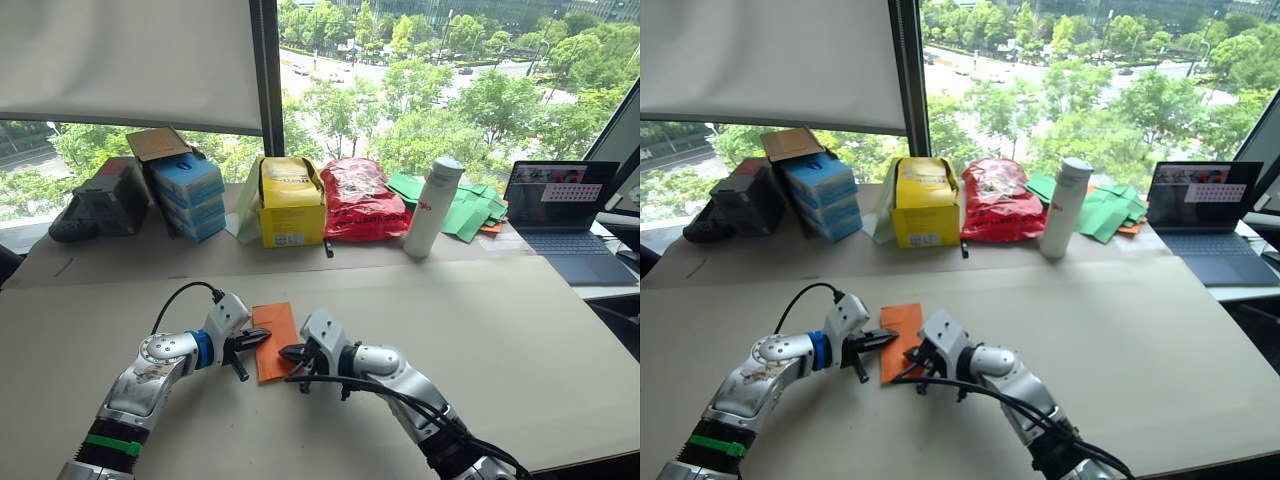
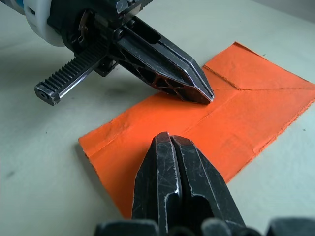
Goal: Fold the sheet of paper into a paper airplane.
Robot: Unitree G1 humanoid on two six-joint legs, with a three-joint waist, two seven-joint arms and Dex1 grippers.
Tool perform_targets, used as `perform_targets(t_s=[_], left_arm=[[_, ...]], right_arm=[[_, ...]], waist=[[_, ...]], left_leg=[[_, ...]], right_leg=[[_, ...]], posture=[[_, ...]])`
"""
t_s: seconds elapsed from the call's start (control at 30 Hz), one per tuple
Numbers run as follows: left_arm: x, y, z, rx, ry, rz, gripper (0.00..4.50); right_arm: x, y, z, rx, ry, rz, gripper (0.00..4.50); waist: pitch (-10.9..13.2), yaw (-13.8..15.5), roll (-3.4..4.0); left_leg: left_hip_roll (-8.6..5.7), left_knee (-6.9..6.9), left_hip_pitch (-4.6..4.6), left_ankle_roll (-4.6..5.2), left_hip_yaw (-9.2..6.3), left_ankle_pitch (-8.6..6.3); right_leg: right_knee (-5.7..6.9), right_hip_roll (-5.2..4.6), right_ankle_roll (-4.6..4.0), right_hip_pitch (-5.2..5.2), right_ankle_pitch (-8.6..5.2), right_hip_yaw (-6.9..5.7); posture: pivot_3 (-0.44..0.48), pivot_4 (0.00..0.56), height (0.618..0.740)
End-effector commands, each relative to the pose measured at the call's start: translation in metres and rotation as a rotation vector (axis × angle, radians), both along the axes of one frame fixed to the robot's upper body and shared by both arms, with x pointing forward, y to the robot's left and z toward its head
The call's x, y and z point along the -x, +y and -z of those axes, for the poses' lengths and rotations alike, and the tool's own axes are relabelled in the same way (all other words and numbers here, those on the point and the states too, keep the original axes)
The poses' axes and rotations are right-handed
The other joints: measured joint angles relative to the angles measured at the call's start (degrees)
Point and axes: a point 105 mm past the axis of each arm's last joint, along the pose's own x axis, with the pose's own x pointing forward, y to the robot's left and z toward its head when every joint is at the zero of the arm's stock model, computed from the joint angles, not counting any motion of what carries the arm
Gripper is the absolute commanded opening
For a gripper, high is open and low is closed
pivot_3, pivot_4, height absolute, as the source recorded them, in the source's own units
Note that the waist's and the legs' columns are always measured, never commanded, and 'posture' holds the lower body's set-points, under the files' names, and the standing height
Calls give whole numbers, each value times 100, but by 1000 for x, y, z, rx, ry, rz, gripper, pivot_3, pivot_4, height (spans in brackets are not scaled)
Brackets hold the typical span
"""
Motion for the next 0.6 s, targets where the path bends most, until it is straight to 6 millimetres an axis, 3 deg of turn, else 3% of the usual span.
perform_targets(t_s=[0.03, 0.3, 0.6], left_arm=[[5, 4, 19, -36, 66, -13, 0], [6, 1, 17, -34, 51, -9, 0], [9, 0, 16, -31, 48, -15, 0]], right_arm=[[-13, -1, -11, 16, -41, -28, 32], [-35, -11, 21, 123, 22, 15, 32], [-67, -13, 16, 124, 12, 66, 32]], waist=[[0, 2, 0], [0, -20, 1], [1, -41, 4]], left_leg=[[0, 0, 1, 0, 0, 0], [-3, -1, 11, 6, 5, -4], [-3, -11, 31, 3, 5, -4]], right_leg=[[0, 0, 0, 0, 0, -1], [0, -6, 0, 10, 0, -5], [3, -25, -2, 18, -1, -3]], posture=[[0, 150, 740], [0, 150, 740], [0, 150, 740]])
